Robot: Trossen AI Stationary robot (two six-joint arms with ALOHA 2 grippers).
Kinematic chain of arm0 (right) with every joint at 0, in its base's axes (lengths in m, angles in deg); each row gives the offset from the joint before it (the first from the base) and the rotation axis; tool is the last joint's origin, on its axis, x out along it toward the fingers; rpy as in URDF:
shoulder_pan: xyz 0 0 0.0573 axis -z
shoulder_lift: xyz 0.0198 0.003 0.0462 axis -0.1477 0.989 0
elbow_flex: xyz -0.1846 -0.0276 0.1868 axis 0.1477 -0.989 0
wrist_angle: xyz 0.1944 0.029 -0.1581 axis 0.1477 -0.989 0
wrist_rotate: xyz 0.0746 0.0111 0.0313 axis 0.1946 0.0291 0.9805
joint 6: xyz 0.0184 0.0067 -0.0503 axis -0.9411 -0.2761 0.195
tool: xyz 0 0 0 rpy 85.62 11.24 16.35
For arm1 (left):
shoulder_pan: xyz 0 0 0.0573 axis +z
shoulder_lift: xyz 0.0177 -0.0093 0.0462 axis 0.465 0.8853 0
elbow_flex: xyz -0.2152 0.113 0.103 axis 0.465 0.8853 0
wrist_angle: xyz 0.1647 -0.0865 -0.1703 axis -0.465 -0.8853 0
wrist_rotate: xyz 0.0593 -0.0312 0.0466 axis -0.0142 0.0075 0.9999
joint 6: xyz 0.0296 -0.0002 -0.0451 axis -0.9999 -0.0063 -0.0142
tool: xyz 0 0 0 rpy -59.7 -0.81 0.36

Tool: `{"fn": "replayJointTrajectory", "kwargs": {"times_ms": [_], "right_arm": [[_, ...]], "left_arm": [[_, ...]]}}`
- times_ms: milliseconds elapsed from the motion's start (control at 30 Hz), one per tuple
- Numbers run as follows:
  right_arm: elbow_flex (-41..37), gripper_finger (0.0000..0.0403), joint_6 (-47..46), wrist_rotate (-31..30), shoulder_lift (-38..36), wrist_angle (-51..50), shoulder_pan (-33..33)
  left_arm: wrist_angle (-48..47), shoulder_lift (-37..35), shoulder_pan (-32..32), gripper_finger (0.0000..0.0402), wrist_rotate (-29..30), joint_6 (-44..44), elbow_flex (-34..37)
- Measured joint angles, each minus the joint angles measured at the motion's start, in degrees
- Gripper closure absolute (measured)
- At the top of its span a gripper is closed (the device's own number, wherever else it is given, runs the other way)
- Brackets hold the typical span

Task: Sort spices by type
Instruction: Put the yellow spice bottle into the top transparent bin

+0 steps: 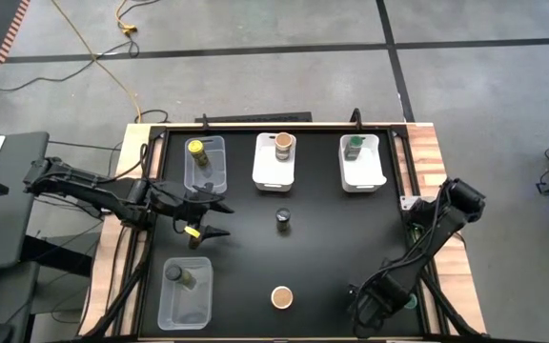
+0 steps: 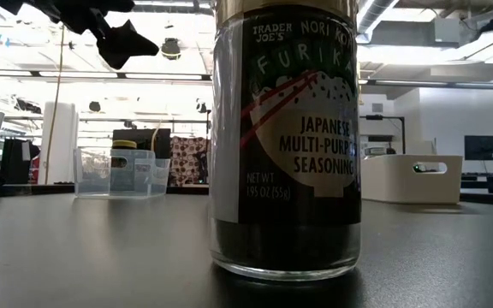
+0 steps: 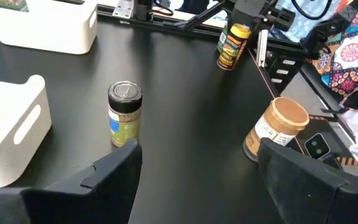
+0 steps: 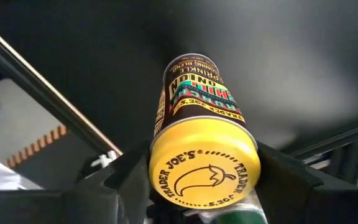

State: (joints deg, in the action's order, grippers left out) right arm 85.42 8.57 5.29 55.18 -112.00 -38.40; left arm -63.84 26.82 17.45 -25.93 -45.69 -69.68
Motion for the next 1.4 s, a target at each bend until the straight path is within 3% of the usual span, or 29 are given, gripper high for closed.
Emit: {"fn": "replayJointTrajectory", "kwargs": {"times_ms": [233, 500, 633, 767, 867, 967, 1167, 1400], "right_arm": [[2.94, 0.0142, 9.39, -0.54, -3.59, -6.89, 5.17], [12.97, 0.0142, 29.39, -10.36, -8.11, -13.33, 15.88], [19.00, 0.0142, 46.06, -16.63, -8.41, -13.01, 21.29], [25.20, 0.0142, 72.06, -22.57, -7.12, -11.36, 24.94], [28.24, 0.0143, 91.24, -26.22, -6.12, -6.72, 26.56], [29.79, 0.0143, 102.79, -28.00, -5.32, -0.81, 28.03], [30.18, 0.0142, 115.27, -28.02, -4.55, 7.89, 30.68], [30.18, 0.0141, 122.86, -25.87, -1.26, 9.85, 31.68]], "left_arm": [[0.04, 0.00, 0.73, 0.0096, 0.68, 4.11, 0.00], [0.10, 0.00, 2.46, 0.0106, 0.71, 4.22, 0.00], [0.11, 0.00, 3.71, 0.0107, 0.76, 4.16, 0.00], [0.49, 0.00, 4.65, 0.0107, 0.41, 4.55, 0.00], [2.77, 0.00, 5.25, 0.0107, -2.02, 5.43, 0.00], [7.45, 0.00, 5.79, 0.0107, -4.36, 5.77, -0.02], [17.67, 1.56, 6.47, 0.0107, -10.54, 7.46, -0.12], [17.77, 10.47, 7.48, 0.0107, -15.37, 9.54, -5.10]]}}
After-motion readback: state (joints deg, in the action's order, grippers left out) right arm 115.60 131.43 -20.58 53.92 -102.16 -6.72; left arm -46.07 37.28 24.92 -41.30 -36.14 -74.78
